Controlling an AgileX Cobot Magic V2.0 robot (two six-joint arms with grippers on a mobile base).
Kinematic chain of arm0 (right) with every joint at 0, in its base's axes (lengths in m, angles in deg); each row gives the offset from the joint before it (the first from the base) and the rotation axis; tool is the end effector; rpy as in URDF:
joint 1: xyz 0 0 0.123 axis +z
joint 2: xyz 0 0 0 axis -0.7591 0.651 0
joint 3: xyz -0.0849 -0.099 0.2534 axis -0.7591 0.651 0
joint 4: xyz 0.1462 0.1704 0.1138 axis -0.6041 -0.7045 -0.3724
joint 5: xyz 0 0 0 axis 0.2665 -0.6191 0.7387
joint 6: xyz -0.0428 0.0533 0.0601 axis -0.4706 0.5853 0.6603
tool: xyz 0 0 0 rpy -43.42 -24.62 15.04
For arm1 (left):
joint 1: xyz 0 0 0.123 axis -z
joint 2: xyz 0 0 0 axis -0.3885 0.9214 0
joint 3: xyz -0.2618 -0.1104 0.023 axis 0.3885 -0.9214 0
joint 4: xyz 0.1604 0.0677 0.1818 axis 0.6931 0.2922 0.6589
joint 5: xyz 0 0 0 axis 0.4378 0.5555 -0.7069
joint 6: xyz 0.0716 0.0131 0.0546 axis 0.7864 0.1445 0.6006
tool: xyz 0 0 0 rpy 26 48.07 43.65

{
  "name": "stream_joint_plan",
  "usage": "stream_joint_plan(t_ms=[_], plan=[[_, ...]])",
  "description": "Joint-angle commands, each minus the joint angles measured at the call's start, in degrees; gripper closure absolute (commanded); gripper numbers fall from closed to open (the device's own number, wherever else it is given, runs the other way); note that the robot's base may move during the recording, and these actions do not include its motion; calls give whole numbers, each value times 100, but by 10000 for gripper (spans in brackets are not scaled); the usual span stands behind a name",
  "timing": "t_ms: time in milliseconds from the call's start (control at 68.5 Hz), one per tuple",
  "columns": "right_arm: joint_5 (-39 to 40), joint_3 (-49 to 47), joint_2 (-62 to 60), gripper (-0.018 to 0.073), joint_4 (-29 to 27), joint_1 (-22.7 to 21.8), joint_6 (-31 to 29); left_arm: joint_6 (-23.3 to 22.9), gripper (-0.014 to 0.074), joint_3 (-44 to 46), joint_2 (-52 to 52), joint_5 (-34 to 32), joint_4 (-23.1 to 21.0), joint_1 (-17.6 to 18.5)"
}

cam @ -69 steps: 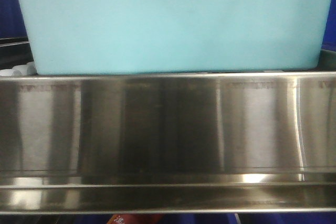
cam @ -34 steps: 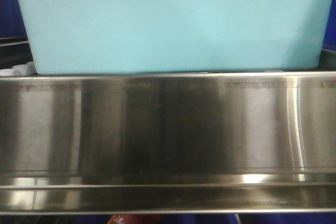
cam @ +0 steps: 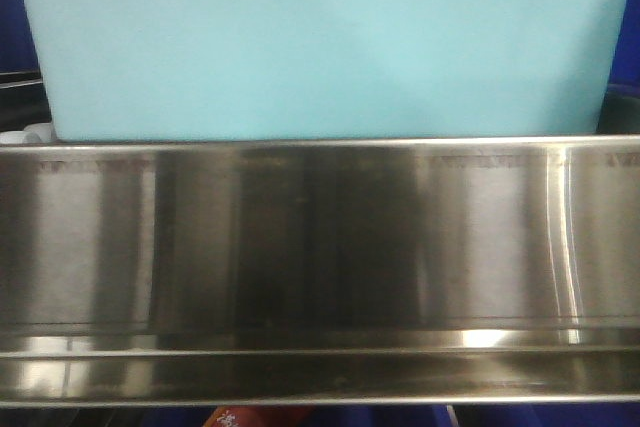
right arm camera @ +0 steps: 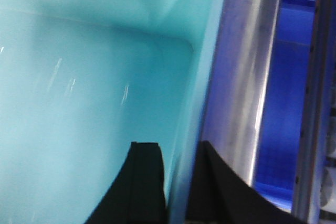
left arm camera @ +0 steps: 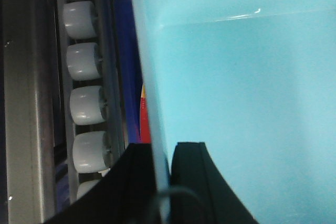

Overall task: Fetch blue bin and place on conveyor start
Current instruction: 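Grip the bin walls with both grippers and pull it off the shelf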

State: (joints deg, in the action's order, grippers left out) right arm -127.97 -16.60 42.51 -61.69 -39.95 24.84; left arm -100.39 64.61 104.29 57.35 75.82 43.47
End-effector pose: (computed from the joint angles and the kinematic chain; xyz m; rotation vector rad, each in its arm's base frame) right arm 0.3598 0.0721 0.3213 -0.1222 2.6897 0.2650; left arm 0.3577 -0.1253 0.3384 0.1164 2.7162 -0.0510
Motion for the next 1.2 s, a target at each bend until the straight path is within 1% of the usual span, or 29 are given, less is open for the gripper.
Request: stream_joint_plan(t_ms=[0, 117, 408, 627, 1080, 1182], plan=[[-105, -36, -223, 711, 150, -7, -84, 6, 708, 28, -92, 79, 11, 11], [-141, -36, -572, 711, 192, -7, -84, 6, 708, 28, -351, 100, 11, 92], [-141, -180, -1710, 711, 205, -7, -84, 6, 708, 28, -1395, 29, 41, 460], [-141, -246, -2263, 711, 205, -7, -84, 6, 708, 28, -2197, -321, -9, 481], [-42, -246, -2325, 711, 205, -7, -84, 6, 708, 17, -2256, -353, -9, 481], [8, -246, -2325, 711, 205, -7, -84, 6, 708, 17, -2256, -495, -9, 481]])
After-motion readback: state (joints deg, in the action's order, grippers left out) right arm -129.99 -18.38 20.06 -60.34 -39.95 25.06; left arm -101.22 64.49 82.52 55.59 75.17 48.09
